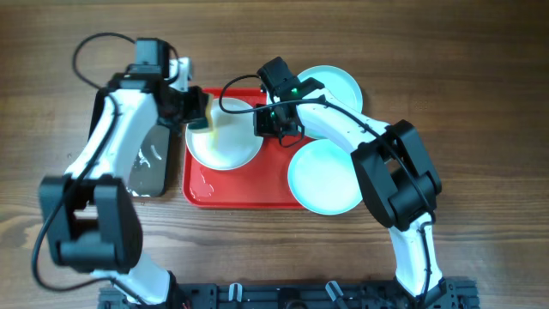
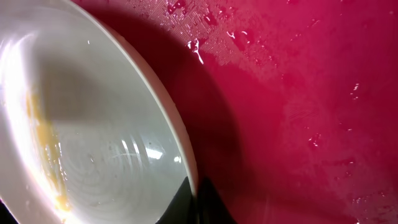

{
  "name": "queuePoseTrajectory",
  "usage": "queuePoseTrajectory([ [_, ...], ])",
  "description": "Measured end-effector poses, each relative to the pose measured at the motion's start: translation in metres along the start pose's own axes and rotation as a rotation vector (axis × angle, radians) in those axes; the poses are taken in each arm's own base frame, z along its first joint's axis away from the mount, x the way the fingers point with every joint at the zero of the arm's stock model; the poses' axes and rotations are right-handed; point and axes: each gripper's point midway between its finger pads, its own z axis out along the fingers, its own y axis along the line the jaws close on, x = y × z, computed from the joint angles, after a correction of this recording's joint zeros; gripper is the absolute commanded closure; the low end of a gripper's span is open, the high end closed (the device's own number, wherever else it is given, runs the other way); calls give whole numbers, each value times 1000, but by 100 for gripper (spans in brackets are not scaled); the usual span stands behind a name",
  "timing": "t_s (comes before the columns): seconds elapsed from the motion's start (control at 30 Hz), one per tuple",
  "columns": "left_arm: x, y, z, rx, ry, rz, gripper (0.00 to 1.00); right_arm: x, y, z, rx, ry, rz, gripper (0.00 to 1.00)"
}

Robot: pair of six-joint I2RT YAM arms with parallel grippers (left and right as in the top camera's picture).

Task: Clean dirty plates on tray and stack at the side
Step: 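Lift the sponge and move it over the white plate, then scrub the white plate with the sponge while right gripper holds it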

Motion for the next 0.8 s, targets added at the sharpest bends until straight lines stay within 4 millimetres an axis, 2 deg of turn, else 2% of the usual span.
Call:
queuePoseTrajectory([
  [0.13,13,8,35,-112,70,22,96,1,0,0,-3,3,-8,96],
  [0.23,18,12,44,-167,90,27,96,1,0,0,-1,4,-9,96],
  [0.37,31,7,45,-196,134,44,96,1,-1,0,0,5,-13,95],
  [0.43,42,-4,45,-165,176,52,96,1,-1,0,0,5,-15,96],
  [0.57,59,-41,48,14,247,54,96,1,-1,0,0,5,-15,96],
  [0.67,54,-51,51,64,229,54,96,1,-1,0,0,5,-16,96],
  [0.8,37,-40,55,-10,154,23,96,1,-1,0,0,4,-15,96],
])
